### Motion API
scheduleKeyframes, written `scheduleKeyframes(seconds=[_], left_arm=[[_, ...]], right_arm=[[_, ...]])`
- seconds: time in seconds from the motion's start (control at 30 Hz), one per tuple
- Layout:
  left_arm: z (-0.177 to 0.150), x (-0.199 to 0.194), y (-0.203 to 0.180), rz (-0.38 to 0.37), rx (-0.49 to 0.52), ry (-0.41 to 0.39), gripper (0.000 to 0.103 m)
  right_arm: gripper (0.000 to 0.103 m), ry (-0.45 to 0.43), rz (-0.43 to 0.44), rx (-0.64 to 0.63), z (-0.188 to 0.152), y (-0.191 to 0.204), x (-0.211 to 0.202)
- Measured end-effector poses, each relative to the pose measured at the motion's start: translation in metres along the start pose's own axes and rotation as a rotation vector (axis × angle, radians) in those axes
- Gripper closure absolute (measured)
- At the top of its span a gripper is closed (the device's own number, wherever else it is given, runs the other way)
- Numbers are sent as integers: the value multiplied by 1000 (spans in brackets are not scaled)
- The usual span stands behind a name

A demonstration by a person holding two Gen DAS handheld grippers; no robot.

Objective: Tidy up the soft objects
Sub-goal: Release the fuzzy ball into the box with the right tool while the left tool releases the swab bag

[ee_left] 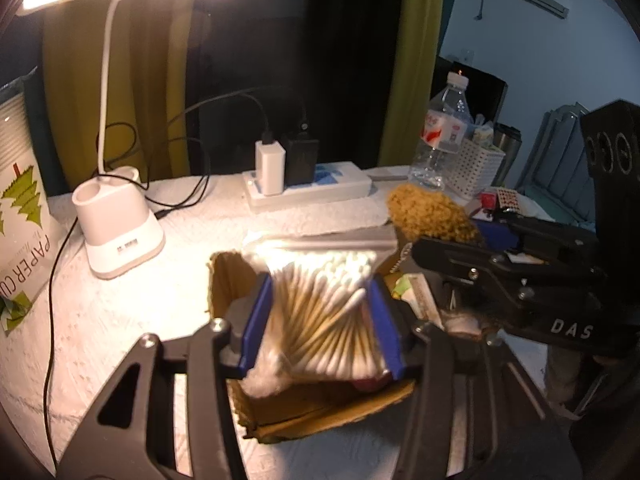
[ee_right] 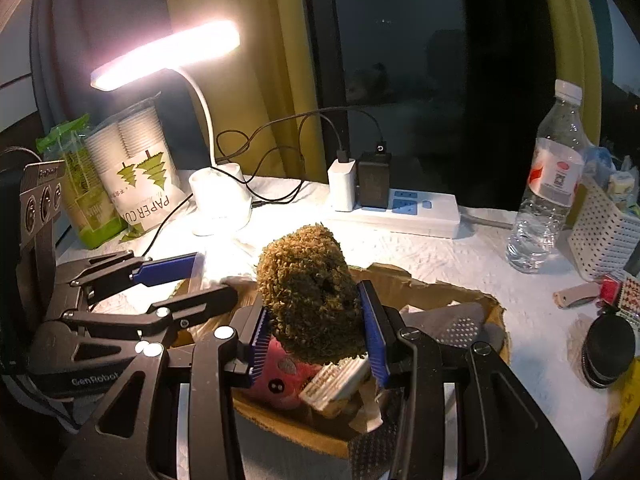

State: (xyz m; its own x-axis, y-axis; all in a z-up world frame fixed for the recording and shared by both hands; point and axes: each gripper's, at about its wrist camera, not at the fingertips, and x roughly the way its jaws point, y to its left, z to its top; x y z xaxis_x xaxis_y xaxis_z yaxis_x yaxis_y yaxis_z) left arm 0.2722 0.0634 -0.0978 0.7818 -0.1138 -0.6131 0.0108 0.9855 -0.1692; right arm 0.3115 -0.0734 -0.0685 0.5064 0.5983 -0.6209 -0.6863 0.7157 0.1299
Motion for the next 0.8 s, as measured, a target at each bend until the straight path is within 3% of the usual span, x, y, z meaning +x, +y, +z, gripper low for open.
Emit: scheduleKeyframes(seconds=[0.13, 0.2, 0.27, 0.8], left_arm=[[0, 0, -1, 9, 4, 1, 48], [1, -1, 0, 15, 0, -2, 32], [1, -4, 2, 16, -10, -11, 28], [1, -51, -10, 27, 7, -81, 28]], right_arm=[[56, -6, 0, 19, 1, -2, 3], [54, -8, -6, 25, 1, -3, 2], [53, -12, -13, 32, 2, -5, -1], [53, -48, -48, 34, -9, 5, -43]])
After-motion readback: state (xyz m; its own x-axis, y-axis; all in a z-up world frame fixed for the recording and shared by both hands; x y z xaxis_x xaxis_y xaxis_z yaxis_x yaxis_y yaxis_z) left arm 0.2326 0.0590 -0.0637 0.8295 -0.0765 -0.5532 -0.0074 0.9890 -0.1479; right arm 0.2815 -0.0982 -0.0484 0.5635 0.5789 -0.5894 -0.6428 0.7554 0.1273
